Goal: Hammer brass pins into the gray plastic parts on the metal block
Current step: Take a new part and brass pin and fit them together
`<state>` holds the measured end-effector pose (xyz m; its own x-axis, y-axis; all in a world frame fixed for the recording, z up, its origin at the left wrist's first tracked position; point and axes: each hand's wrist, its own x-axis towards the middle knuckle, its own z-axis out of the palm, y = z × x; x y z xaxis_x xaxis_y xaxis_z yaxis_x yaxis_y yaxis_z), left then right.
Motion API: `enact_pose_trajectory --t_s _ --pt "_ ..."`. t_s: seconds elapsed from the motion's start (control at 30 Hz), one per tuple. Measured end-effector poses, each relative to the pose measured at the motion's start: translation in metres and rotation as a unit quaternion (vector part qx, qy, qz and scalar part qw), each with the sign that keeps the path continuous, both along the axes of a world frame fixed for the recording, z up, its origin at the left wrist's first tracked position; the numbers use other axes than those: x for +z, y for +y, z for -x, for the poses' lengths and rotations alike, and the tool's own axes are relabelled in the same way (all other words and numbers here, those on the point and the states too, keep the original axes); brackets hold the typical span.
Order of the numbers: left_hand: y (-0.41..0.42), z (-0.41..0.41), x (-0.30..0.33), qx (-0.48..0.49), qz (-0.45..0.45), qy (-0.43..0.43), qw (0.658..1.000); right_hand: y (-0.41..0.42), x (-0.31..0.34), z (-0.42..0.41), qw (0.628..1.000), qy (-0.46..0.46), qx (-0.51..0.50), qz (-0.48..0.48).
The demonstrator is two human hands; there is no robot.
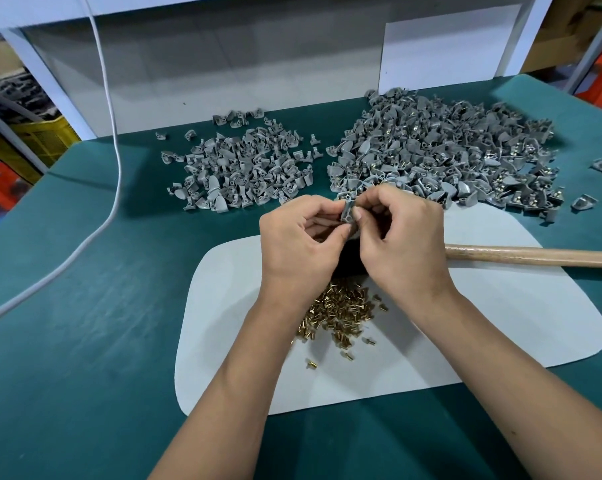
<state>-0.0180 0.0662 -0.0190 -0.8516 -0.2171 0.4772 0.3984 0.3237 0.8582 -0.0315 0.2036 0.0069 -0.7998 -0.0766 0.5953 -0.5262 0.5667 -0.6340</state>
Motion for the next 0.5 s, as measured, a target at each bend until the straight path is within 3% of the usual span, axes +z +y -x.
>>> enact_pose_trajectory --t_s 0.2,0.3,0.4,0.5 --pt "-0.001 0.000 0.002 0.041 0.076 0.031 0.996 0.019 0.013 0.007 0.996 -0.044 0.071 -0.045" --pt "0.000 -0.001 0.005 0.048 0.082 0.023 0.995 0.049 0.024 0.024 0.990 -0.081 0.057 -0.097" --pt "-0.005 -0.002 0.008 0.058 0.085 -0.004 0.995 0.083 0.028 0.042 0.963 -0.170 0.044 -0.202" --pt "-0.013 -0.001 0.012 0.058 0.088 -0.030 0.994 0.104 0.026 0.047 0.915 -0.278 0.094 -0.277"
